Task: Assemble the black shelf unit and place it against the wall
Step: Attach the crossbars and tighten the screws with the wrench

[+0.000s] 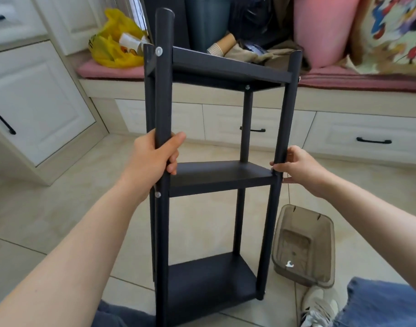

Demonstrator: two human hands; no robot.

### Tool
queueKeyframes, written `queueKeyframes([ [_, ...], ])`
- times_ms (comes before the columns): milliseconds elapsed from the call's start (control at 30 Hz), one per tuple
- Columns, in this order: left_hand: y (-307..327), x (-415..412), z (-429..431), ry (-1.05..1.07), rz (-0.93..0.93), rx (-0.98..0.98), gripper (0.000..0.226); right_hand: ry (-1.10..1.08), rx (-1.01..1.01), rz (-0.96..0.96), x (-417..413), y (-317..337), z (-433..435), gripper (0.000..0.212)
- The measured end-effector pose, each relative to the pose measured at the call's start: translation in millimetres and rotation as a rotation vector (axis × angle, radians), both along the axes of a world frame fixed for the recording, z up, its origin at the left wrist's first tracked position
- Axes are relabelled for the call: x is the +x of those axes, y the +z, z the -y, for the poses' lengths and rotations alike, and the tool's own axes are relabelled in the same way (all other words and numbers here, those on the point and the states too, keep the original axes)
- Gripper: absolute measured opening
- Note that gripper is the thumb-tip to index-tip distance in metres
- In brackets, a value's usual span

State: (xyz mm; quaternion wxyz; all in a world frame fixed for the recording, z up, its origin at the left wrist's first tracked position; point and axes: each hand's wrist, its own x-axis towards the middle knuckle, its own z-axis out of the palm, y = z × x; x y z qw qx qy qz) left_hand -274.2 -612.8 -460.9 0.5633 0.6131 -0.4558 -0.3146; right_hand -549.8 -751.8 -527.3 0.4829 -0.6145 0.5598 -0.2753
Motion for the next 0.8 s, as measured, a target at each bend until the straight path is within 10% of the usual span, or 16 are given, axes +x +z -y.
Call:
queueKeyframes([
  [800, -1, 30, -22, 0.219, 0.209, -0.032, 0.013, 0.105, -0.063, 0.062, 25, 69, -24, 0.036],
])
